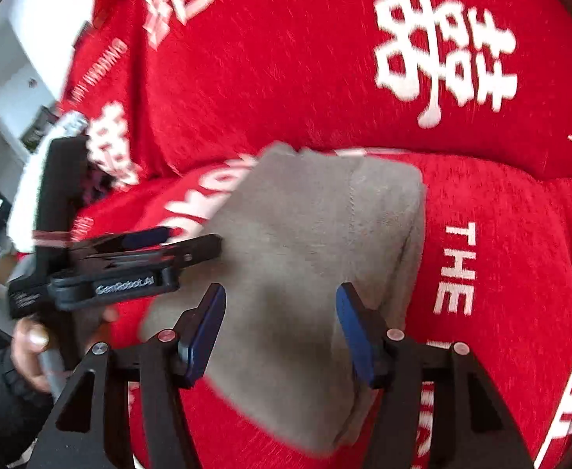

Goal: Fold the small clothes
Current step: 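Move both grippers to the folded edge and close them on it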

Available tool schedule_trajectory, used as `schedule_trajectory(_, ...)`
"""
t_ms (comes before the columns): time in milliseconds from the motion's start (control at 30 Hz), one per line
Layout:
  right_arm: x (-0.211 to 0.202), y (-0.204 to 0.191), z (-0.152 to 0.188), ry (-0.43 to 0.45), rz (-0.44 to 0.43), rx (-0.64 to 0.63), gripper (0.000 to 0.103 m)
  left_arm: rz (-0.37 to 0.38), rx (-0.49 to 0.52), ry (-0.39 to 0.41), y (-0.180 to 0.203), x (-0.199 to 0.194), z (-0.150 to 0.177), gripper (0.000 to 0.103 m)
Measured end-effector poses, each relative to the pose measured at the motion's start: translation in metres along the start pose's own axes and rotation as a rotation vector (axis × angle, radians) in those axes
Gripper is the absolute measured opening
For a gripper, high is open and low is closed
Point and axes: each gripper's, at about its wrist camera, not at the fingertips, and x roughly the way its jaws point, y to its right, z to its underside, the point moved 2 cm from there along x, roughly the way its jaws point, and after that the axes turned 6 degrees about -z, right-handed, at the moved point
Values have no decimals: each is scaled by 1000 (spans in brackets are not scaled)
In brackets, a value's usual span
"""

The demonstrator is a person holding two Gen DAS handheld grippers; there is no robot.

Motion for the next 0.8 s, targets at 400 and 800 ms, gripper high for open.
schedule_trajectory(400,-49,55,6,78,68,194,72,92,-14,-12,-22,-17,2,85)
schedule_trajectory(800,13,76,-1,-18,-84,365,75,294,-57,-167,0,22,-4,85)
